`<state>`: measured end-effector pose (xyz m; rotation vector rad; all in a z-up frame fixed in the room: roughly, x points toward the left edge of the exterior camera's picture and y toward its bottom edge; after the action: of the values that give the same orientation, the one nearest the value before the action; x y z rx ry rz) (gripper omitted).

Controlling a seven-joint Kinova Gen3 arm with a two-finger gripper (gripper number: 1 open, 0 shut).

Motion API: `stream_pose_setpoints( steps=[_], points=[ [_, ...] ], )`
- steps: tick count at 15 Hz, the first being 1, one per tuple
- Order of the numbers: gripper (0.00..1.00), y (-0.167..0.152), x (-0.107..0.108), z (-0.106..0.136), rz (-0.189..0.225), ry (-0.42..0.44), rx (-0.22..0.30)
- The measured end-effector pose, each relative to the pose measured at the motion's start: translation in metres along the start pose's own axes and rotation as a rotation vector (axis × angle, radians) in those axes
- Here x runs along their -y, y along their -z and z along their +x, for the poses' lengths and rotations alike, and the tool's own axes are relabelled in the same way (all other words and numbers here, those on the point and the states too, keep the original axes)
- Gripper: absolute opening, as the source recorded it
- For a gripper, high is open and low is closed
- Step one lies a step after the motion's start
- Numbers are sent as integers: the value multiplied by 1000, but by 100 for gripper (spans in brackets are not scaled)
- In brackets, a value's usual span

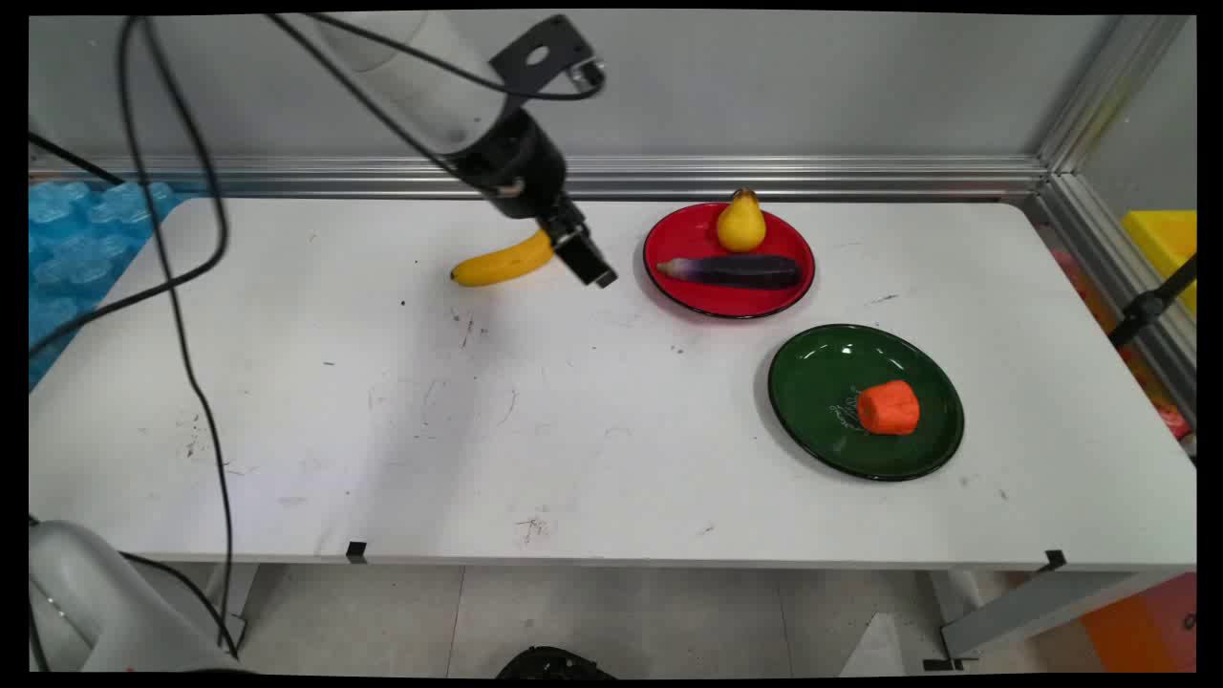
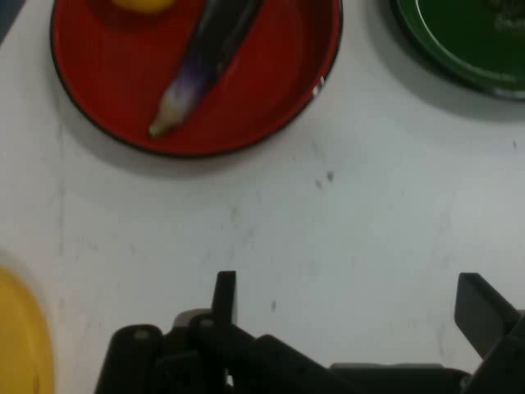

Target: Pick up the eggplant from the red plate

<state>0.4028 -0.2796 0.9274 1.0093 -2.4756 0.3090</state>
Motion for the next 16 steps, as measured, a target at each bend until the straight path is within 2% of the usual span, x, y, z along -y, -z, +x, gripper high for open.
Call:
stream_pose_setpoints(
  steps=[9,16],
  points=[
    [100,-85,22,67,52,3,-50],
    [100,-161,53,103,44,-86,-62]
  ],
)
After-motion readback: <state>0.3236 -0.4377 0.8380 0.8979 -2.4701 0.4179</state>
